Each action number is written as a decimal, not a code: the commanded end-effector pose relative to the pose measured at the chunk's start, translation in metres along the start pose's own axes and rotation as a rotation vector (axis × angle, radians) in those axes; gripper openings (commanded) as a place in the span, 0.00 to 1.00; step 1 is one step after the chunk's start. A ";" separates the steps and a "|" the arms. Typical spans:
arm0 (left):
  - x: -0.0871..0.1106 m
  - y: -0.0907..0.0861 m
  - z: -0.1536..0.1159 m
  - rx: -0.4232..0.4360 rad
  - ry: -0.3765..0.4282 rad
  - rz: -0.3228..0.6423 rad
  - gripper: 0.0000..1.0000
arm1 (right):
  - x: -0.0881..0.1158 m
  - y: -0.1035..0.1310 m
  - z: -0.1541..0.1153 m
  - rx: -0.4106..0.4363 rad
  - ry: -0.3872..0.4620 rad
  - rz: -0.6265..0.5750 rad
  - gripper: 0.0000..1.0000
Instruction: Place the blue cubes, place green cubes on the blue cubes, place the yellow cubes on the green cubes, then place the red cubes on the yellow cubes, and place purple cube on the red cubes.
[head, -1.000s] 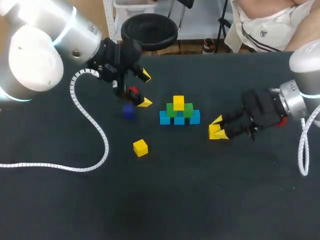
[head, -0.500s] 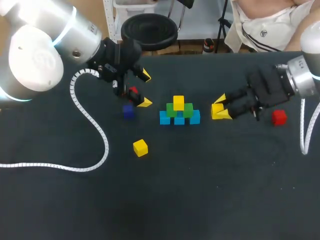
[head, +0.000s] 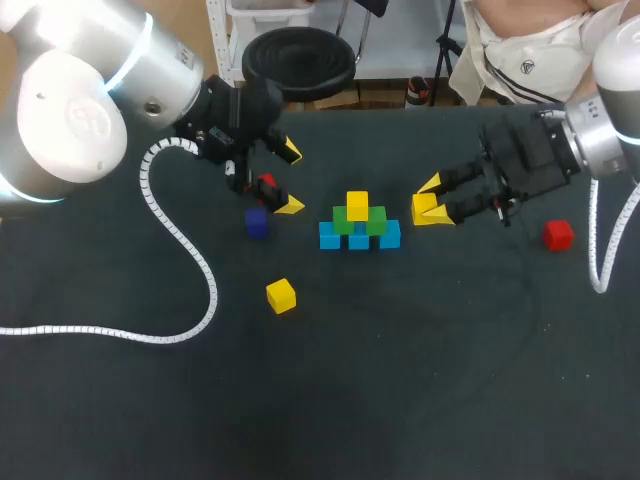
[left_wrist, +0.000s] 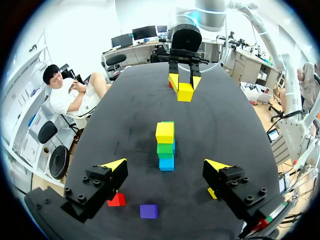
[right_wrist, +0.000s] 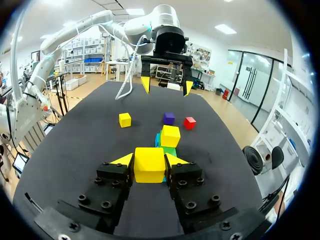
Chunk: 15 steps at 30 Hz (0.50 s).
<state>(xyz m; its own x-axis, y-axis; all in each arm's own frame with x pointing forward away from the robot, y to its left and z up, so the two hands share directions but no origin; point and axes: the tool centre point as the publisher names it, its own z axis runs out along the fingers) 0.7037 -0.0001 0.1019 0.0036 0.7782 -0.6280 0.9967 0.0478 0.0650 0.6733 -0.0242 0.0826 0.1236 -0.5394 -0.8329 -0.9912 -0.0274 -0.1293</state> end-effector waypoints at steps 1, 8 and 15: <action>0.001 0.000 0.000 0.000 -0.002 0.002 1.00 | 0.000 0.000 0.000 -0.001 0.001 0.000 0.00; 0.001 0.000 0.000 0.000 -0.002 0.002 1.00 | -0.014 -0.006 0.016 -0.038 0.057 0.016 0.00; 0.001 0.000 0.000 0.000 -0.002 0.002 1.00 | -0.013 -0.014 0.032 -0.049 0.055 0.050 0.00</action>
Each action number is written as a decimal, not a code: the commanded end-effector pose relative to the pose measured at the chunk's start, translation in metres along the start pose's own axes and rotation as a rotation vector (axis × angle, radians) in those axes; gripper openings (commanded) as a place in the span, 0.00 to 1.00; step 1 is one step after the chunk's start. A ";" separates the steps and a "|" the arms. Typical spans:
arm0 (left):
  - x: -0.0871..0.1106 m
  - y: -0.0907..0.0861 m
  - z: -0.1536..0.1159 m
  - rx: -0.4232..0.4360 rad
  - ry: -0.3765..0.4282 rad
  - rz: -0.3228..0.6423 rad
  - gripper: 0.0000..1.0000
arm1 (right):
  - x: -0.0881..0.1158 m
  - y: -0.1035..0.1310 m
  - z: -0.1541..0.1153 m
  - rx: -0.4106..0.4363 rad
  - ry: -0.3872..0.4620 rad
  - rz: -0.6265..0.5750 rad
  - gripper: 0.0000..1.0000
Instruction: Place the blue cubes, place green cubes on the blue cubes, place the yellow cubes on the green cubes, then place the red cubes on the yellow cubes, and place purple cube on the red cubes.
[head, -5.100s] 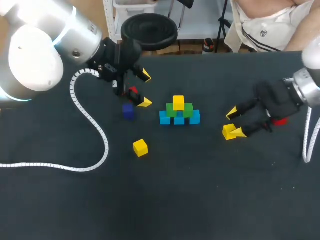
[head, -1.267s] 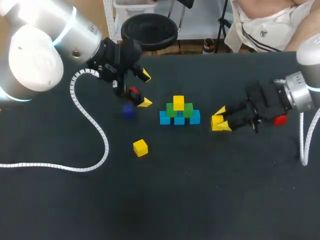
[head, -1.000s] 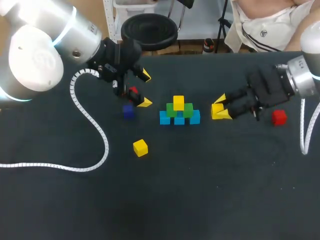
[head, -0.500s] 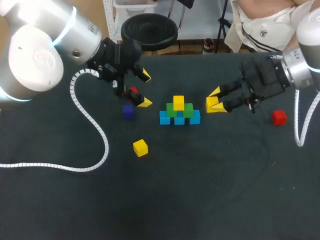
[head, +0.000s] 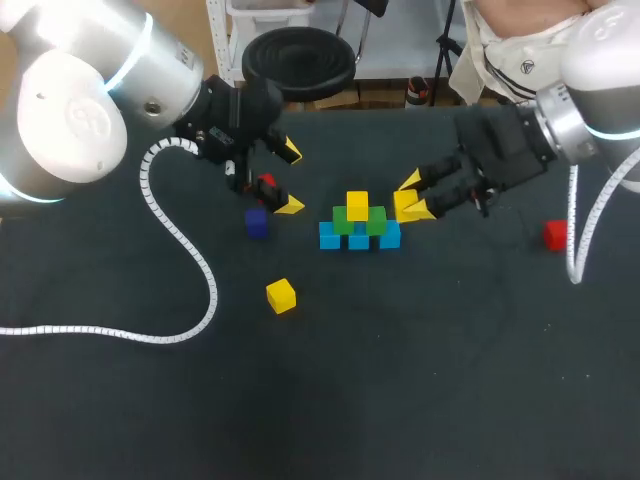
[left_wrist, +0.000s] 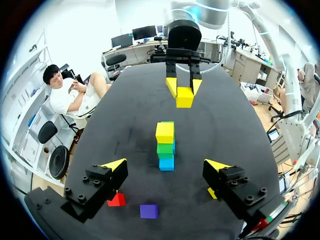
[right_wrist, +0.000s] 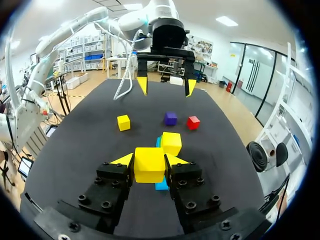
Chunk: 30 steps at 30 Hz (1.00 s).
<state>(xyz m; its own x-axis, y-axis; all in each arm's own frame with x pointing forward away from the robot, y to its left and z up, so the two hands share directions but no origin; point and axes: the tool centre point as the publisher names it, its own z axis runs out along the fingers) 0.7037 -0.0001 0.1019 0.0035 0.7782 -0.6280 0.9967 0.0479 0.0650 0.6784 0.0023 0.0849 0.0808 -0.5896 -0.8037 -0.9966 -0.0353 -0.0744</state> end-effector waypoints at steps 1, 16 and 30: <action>0.001 0.000 0.000 0.000 -0.002 0.002 1.00 | 0.002 -0.009 0.013 -0.007 -0.011 0.021 0.00; 0.001 0.000 0.000 0.000 -0.002 0.002 1.00 | 0.006 -0.017 0.026 0.017 -0.019 0.050 0.00; 0.001 0.000 0.000 0.000 -0.002 0.002 1.00 | 0.004 -0.022 0.030 0.003 -0.019 0.066 0.00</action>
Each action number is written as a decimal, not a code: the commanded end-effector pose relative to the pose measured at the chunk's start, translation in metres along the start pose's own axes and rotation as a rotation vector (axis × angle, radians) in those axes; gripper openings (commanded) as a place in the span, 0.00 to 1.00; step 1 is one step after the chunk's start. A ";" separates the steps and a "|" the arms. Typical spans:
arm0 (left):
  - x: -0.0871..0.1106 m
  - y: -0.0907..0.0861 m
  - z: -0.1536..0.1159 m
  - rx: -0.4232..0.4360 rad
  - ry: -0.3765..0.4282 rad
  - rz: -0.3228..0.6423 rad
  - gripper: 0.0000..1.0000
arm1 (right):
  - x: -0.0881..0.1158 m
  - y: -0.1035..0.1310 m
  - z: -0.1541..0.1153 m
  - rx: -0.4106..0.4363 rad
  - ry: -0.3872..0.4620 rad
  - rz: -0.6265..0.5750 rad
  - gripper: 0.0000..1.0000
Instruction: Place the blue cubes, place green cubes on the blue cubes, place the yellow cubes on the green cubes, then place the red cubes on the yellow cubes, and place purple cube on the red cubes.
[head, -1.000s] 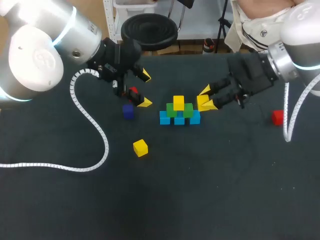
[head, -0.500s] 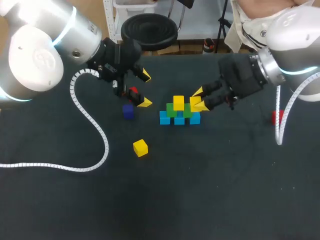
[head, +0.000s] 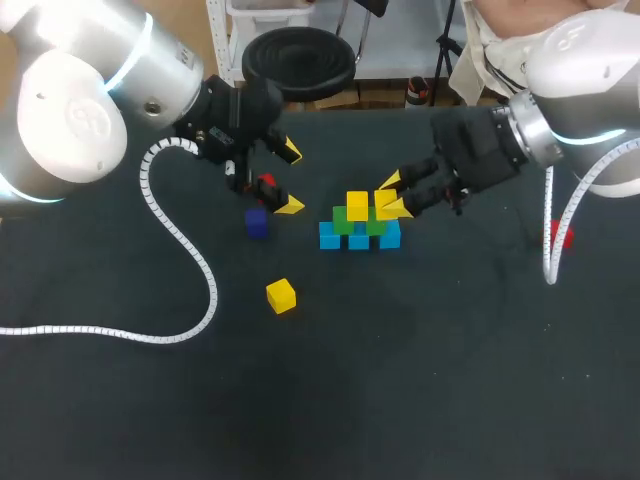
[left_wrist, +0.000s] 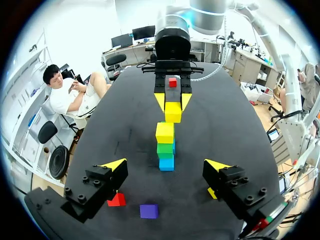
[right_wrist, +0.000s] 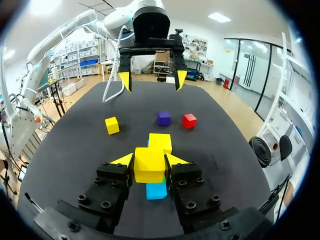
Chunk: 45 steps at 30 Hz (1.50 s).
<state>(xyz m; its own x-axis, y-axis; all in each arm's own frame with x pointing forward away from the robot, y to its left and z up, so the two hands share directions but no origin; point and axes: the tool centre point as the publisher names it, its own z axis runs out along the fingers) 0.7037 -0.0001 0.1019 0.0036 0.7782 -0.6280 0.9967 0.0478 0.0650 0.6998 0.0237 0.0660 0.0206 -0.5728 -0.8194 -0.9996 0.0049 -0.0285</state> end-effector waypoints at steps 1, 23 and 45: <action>0.001 0.000 0.000 0.000 -0.002 0.002 1.00 | 0.000 -0.001 0.001 -0.003 0.003 0.011 0.00; 0.001 0.000 0.000 0.000 -0.002 0.002 1.00 | 0.000 0.002 0.002 0.001 -0.019 0.040 0.00; 0.001 0.000 0.000 0.000 -0.002 0.002 1.00 | -0.001 0.003 0.004 -0.020 -0.025 0.048 0.00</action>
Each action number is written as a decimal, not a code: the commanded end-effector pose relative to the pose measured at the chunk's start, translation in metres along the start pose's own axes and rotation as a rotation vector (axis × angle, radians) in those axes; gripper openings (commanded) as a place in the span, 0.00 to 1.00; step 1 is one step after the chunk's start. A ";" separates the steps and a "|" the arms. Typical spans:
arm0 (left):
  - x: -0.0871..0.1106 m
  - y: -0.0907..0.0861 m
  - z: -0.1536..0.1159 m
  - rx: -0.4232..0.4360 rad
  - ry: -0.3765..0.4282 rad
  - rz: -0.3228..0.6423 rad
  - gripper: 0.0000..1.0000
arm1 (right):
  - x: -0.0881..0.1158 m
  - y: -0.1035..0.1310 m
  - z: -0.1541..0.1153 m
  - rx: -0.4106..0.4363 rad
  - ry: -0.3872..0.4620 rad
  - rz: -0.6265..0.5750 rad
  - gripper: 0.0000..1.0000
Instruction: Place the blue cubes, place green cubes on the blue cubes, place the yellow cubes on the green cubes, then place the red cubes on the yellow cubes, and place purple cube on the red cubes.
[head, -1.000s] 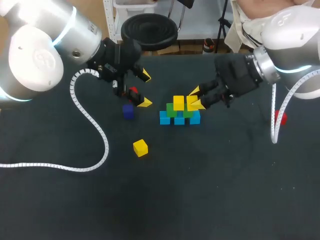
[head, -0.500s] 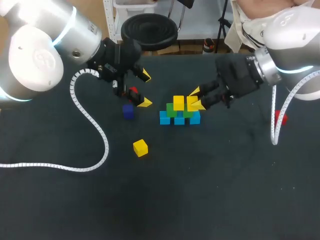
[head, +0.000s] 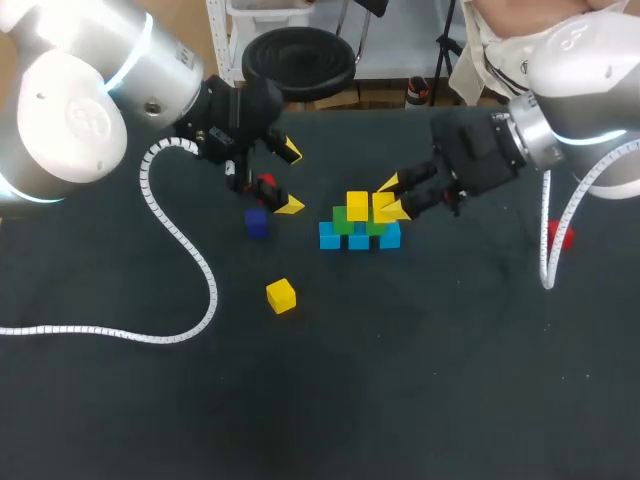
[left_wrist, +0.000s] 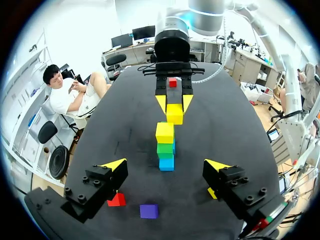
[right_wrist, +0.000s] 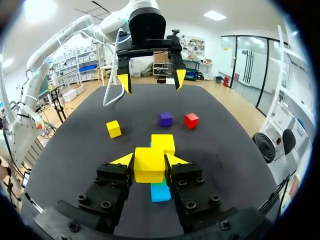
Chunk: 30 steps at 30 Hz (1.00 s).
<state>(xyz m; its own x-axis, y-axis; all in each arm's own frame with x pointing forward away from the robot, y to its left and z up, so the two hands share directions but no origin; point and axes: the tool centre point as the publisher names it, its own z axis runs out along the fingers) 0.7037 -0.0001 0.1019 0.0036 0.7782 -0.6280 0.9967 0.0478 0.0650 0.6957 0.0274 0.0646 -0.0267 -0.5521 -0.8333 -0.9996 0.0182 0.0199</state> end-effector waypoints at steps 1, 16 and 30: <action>0.001 0.000 0.000 0.000 -0.002 0.002 1.00 | 0.000 -0.001 0.001 -0.004 -0.001 0.001 0.00; 0.001 0.000 0.000 0.000 -0.002 0.002 1.00 | 0.001 -0.002 0.004 -0.031 0.008 -0.001 0.00; 0.001 0.000 0.000 0.000 -0.002 0.002 1.00 | 0.003 -0.004 0.004 -0.027 0.003 -0.003 0.00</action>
<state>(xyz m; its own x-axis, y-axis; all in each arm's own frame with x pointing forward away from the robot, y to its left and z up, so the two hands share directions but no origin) 0.7037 -0.0001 0.1019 0.0036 0.7782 -0.6280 0.9967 0.0478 0.0650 0.6977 0.0287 0.0609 -0.0246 -0.5572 -0.8300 -0.9995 -0.0044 0.0325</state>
